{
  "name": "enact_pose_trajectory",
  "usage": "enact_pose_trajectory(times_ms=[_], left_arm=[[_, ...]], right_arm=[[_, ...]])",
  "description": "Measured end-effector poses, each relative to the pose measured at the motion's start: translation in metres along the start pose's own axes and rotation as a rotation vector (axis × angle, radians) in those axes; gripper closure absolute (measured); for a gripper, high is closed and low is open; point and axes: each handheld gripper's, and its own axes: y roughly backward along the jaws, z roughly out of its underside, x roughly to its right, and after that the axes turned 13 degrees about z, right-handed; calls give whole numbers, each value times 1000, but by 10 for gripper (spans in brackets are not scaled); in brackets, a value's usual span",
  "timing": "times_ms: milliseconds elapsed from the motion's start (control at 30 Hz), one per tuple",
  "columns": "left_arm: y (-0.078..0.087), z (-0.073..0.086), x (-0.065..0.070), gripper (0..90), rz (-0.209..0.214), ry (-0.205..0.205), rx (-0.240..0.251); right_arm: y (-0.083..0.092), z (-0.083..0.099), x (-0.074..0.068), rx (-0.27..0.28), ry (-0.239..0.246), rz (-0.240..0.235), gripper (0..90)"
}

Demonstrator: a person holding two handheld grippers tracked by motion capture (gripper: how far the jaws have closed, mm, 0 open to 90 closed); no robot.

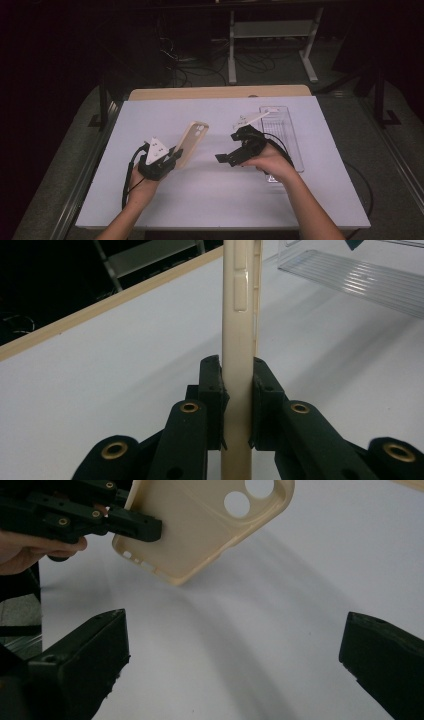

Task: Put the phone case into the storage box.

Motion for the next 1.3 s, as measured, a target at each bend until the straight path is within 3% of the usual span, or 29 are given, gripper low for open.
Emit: enact_pose_trajectory(times_ms=[200,333,733,1033,1300], left_arm=[[-2,0,0,790,-3,8,3],[-3,0,2,789,-6,-1,3],[-5,1,3,790,-12,11,7],[-6,2,5,790,-13,16,13],[-9,1,7,789,-13,33,16]], right_arm=[[-10,-4,-1,5,-50,-11,0],[-16,-4,-1,4,-41,-16,0],[-32,2,-6,7,-100,-56,0],[-35,3,-6,60,-142,-57,0],[-37,4,-5,120,-242,-93,0]])
